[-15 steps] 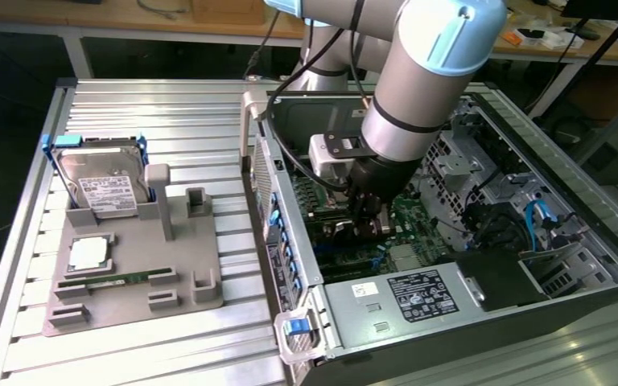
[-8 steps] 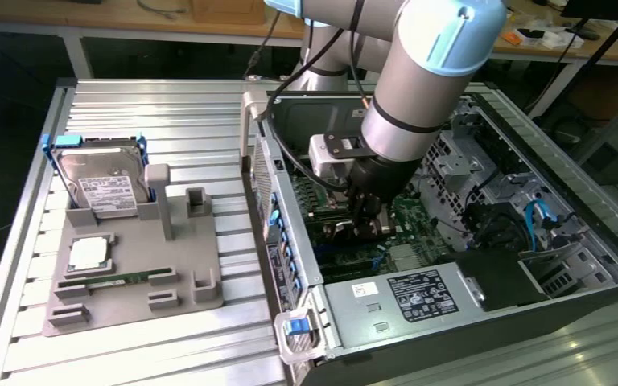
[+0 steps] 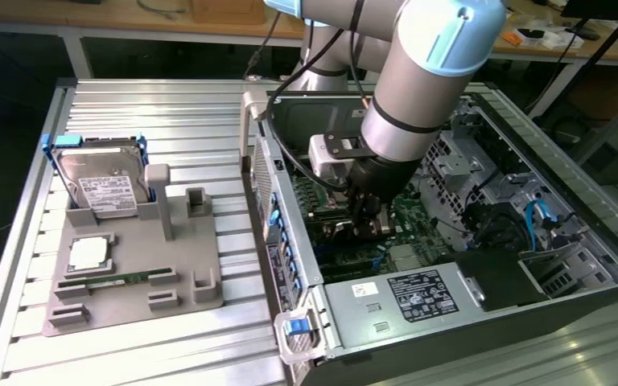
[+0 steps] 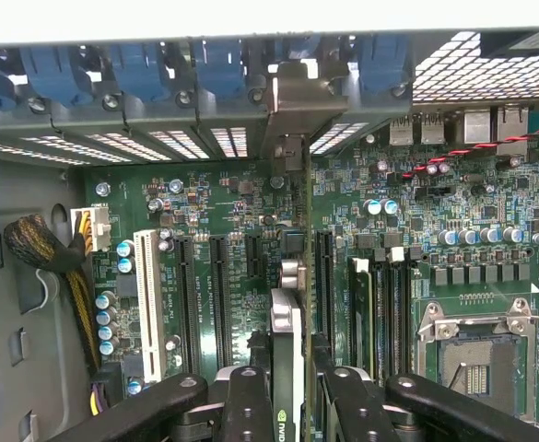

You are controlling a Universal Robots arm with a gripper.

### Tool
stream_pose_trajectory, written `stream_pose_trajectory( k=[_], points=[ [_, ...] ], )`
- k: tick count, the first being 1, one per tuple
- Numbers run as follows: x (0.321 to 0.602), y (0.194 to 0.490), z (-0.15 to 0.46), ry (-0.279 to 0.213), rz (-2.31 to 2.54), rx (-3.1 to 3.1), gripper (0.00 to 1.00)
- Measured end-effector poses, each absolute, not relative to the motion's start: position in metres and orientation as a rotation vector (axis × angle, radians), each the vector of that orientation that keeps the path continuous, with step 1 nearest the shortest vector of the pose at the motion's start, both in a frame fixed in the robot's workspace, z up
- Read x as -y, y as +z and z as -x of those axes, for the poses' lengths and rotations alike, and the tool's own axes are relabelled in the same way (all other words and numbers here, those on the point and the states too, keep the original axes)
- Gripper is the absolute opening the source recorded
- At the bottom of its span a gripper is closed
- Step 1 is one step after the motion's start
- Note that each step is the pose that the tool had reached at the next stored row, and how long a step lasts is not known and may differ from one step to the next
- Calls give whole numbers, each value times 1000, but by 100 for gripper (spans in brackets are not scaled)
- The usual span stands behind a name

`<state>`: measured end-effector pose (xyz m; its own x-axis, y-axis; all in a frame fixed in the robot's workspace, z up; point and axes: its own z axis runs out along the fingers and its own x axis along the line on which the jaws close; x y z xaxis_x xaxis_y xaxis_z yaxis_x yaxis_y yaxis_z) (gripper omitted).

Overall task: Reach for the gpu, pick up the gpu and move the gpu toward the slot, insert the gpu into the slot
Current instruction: 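Insert the gpu into the slot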

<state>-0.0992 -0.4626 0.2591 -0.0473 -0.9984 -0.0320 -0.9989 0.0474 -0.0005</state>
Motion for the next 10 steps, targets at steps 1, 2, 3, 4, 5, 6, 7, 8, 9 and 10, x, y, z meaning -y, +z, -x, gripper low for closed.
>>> stream_pose_trajectory(
  k=[1, 2, 3, 4, 5, 6, 7, 8, 9, 10],
  points=[
    [463, 259, 99, 34, 2152, -2256, 27],
    [462, 259, 99, 34, 2152, -2256, 27],
    [462, 259, 99, 34, 2152, -2256, 27],
    [462, 259, 99, 34, 2152, -2256, 27],
    [462, 259, 99, 34, 2152, -2256, 27],
    [462, 259, 99, 34, 2152, -2256, 27],
    [462, 259, 99, 34, 2152, -2256, 27],
    [462, 259, 99, 34, 2152, -2256, 27],
    [462, 259, 99, 34, 2152, -2256, 27],
    [462, 258, 99, 34, 2152, -2256, 27]
  ],
)
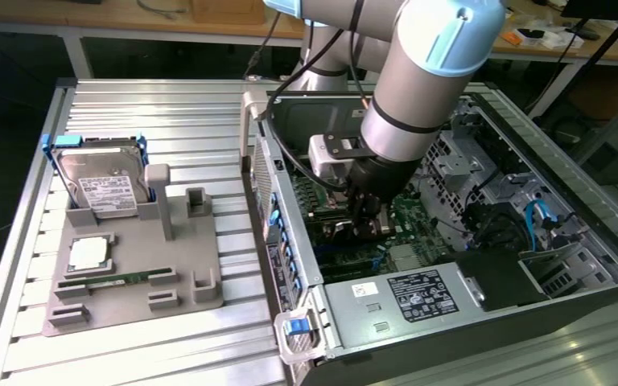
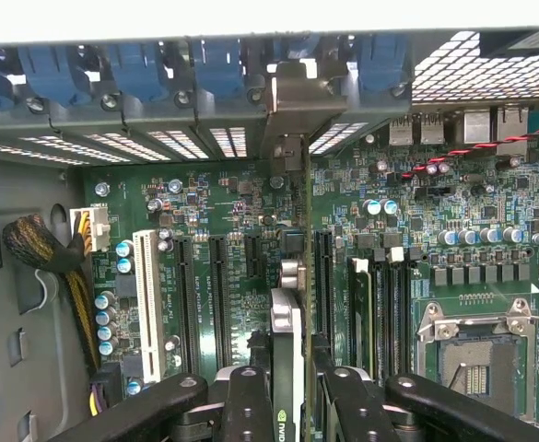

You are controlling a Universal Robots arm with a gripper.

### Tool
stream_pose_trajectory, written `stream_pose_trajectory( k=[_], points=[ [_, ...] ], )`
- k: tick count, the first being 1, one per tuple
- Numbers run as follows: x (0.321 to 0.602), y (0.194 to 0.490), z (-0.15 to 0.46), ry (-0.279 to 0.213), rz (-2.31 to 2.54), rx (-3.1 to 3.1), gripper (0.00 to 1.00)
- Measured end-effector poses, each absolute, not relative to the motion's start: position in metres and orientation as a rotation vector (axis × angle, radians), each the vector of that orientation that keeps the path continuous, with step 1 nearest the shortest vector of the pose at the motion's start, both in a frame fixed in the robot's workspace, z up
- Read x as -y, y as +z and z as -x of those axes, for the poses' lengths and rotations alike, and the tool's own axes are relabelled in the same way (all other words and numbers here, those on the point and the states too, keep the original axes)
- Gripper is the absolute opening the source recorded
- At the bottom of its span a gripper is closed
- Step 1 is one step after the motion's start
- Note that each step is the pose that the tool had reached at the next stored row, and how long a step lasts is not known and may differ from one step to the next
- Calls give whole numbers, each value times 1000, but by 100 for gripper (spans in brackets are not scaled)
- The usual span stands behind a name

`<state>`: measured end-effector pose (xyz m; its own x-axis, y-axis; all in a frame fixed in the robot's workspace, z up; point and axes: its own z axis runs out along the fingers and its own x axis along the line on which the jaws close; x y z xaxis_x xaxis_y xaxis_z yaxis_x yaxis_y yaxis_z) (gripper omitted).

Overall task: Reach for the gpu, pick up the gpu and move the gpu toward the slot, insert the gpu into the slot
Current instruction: 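Insert the gpu into the slot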

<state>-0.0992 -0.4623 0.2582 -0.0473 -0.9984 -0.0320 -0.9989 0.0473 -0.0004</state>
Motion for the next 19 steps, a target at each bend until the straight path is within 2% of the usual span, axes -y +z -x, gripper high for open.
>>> stream_pose_trajectory(
  k=[19],
  points=[
    [462, 253, 99, 35, 2151, -2255, 27]
  ],
)
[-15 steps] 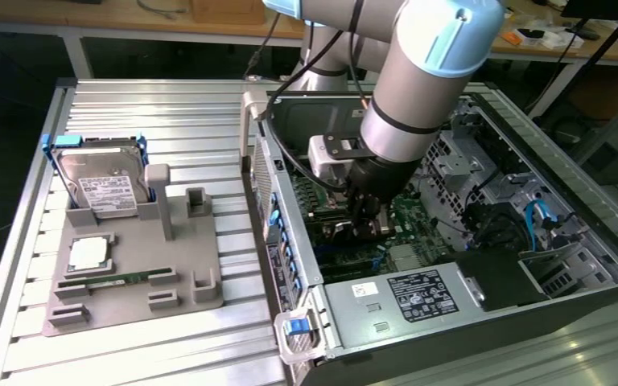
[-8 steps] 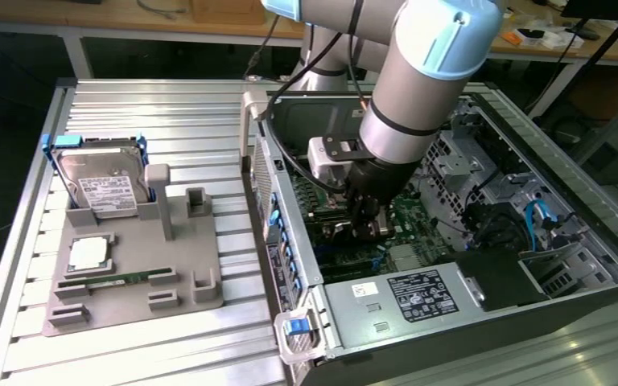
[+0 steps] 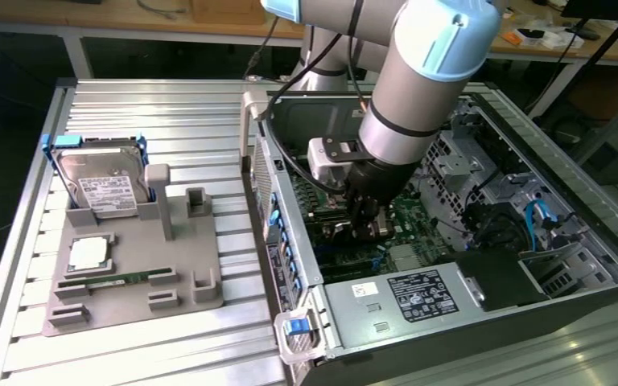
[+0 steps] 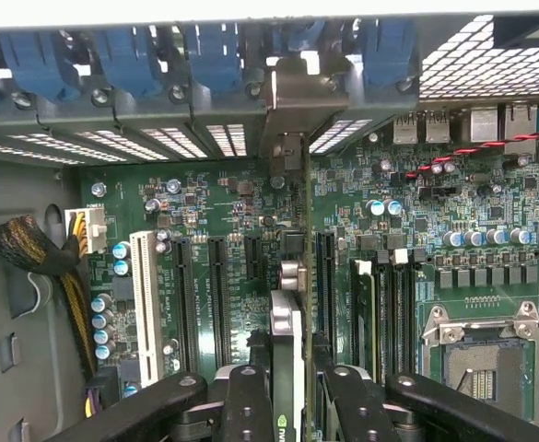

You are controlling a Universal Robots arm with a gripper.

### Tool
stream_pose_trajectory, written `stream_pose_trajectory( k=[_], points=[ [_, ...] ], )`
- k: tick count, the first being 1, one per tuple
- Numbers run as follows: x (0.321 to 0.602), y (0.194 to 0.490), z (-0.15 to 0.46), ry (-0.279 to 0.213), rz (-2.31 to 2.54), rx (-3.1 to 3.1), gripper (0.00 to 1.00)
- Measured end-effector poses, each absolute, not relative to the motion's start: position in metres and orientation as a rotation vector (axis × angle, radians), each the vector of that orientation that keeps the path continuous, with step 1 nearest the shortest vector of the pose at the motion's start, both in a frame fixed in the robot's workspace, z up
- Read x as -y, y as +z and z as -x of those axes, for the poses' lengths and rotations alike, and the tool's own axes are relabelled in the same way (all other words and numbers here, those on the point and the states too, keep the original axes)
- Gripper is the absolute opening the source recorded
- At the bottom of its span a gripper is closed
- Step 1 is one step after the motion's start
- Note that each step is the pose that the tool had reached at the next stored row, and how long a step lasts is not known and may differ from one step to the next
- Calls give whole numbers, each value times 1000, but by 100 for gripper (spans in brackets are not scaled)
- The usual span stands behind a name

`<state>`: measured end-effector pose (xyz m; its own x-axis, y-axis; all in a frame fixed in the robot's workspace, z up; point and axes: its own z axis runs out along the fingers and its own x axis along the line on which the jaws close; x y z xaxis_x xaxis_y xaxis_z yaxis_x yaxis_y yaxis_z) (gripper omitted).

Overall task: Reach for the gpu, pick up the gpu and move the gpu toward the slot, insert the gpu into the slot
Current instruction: 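Insert the gpu into the slot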

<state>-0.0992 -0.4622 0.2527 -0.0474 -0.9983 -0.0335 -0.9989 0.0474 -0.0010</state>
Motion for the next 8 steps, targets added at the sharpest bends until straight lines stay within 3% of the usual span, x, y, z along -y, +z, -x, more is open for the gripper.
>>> stream_pose_trajectory(
  k=[8],
  points=[
    [462, 256, 99, 34, 2152, -2256, 27]
  ],
)
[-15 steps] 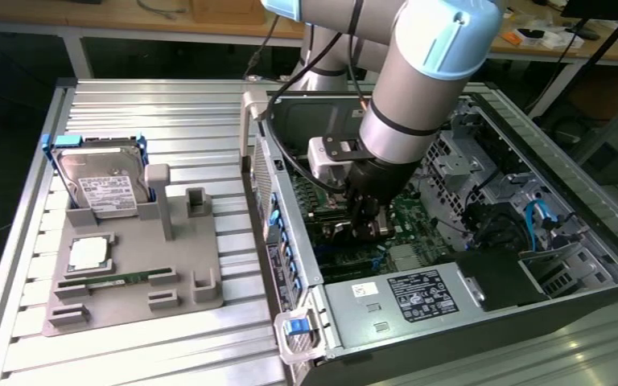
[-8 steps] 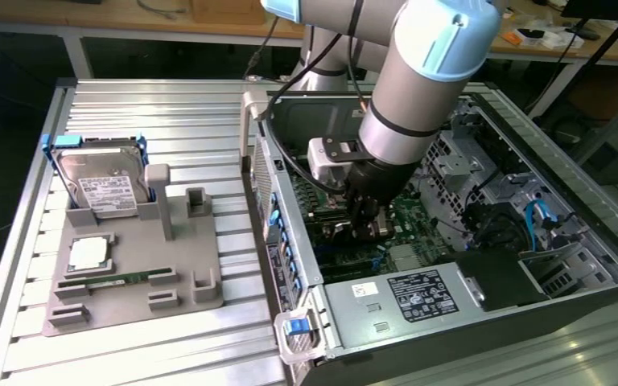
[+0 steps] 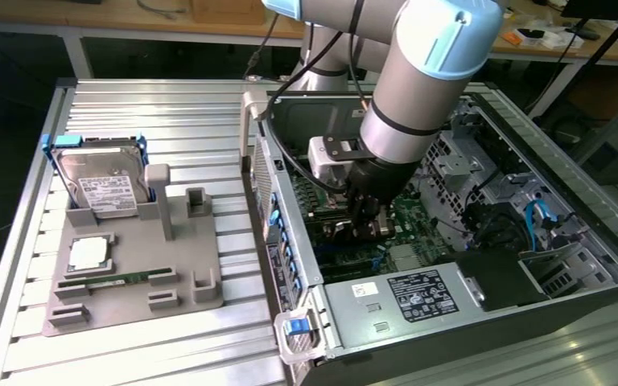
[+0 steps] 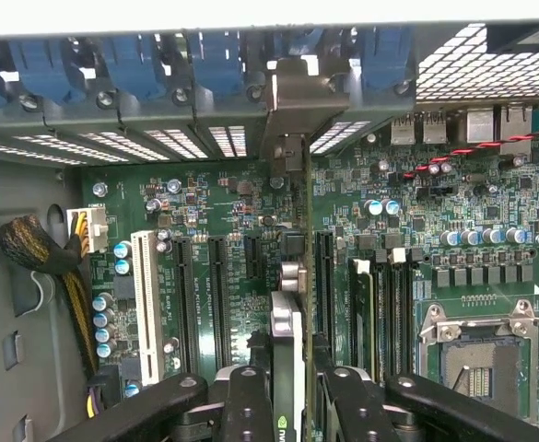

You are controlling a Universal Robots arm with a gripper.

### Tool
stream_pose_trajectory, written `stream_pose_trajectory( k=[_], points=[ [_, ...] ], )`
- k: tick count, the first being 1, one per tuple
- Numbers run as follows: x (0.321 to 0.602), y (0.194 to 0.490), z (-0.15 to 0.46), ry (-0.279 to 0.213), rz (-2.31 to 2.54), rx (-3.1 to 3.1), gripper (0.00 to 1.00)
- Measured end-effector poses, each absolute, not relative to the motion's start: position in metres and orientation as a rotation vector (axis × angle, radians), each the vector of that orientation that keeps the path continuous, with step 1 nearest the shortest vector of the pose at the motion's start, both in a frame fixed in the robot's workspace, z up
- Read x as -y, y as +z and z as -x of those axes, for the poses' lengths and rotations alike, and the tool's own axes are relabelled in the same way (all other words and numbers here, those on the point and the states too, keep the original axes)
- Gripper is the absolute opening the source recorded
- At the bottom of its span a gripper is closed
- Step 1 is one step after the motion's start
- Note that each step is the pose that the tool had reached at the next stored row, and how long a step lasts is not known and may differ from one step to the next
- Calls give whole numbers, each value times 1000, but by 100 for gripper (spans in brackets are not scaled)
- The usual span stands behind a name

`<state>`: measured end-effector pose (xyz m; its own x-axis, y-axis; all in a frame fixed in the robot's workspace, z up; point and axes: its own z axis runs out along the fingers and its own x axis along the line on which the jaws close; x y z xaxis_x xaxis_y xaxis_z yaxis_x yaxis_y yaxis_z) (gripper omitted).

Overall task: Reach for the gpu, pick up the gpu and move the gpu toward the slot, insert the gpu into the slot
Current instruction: 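Insert the gpu into the slot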

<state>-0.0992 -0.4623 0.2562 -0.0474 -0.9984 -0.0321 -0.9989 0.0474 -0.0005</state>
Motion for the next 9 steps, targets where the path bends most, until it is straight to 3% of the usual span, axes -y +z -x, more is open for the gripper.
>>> stream_pose_trajectory(
  k=[9],
  points=[
    [462, 256, 99, 45, 2155, -2259, 27]
  ],
)
